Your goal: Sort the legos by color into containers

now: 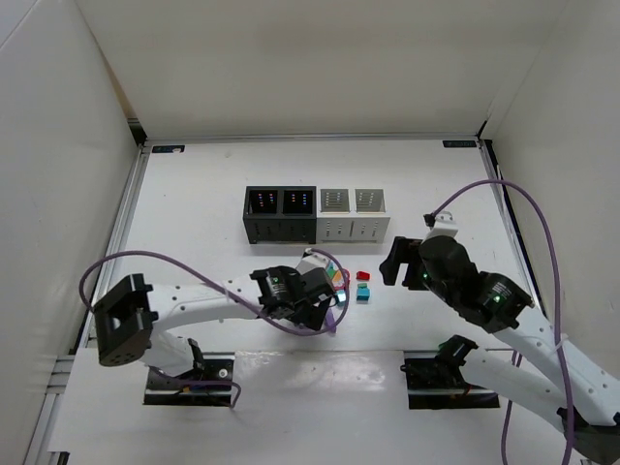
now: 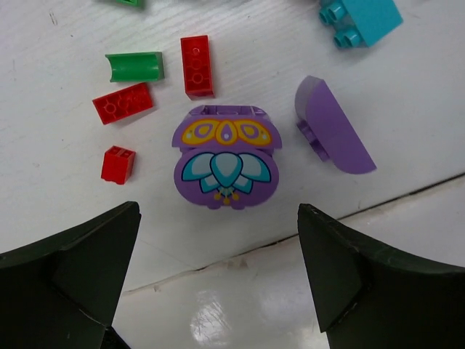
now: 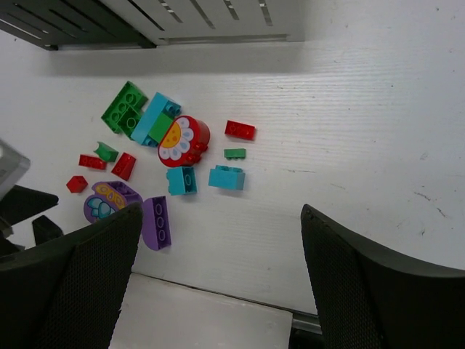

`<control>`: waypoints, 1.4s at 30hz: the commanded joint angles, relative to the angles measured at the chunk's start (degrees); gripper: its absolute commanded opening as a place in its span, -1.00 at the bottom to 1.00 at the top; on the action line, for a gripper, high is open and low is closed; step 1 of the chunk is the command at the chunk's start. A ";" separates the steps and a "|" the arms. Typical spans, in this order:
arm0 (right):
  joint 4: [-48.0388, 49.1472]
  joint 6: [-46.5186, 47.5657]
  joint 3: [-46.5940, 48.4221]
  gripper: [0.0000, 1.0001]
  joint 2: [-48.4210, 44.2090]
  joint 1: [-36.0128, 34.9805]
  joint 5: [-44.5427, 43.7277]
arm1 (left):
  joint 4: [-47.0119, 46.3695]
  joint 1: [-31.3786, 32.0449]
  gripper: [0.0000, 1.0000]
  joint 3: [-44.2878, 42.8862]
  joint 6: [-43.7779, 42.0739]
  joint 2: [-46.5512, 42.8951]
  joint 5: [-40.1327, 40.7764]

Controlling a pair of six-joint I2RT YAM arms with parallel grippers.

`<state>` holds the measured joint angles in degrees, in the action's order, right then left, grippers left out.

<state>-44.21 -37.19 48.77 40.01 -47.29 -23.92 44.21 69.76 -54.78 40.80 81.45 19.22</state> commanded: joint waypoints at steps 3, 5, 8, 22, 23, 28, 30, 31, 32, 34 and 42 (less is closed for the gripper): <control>2.81 3.26 -0.87 0.81 0.77 5.61 10.29 | -1.67 -0.23 1.00 -3.13 -1.51 3.71 3.72; 2.81 3.09 -1.22 0.81 0.86 6.41 11.53 | -1.93 -0.50 1.00 -3.23 -1.77 5.46 3.20; 2.98 3.18 -1.57 0.81 0.60 7.65 12.06 | -4.04 -1.64 1.00 -2.87 -2.39 7.40 2.22; 3.16 4.32 -1.75 0.81 0.60 6.33 10.48 | -5.80 -2.96 0.72 -5.94 -2.48 14.70 0.20; 3.16 4.32 -1.84 0.81 0.60 6.33 9.95 | -5.54 -2.96 0.69 -5.95 -2.30 15.05 0.20; 2.02 1.95 -2.10 0.81 0.69 6.42 7.67 | -5.01 -2.96 0.38 -5.77 -1.25 15.32 0.11; 1.06 0.90 -1.58 0.81 0.60 6.15 6.44 | -4.92 -2.96 0.29 -5.51 -0.54 15.14 -0.24; 0.79 0.02 -1.58 0.81 0.51 5.98 5.21 | -5.01 -2.87 0.27 -5.60 -0.63 14.88 -0.41; 0.61 0.27 -1.49 0.81 0.42 5.72 4.94 | -5.09 -2.87 0.27 -5.86 -0.46 14.70 -0.24; 0.44 -0.07 -1.05 0.81 0.25 5.19 4.50 | -4.05 -2.87 0.27 -6.47 -0.28 14.18 0.28; 3.07 4.05 -1.92 0.81 -2.47 1.07 6.78 | 9.30 -3.31 0.17 -21.38 9.08 5.92 15.78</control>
<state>-43.42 -35.18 46.98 40.03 -44.07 -16.97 47.13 66.85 -67.33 42.94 94.43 23.92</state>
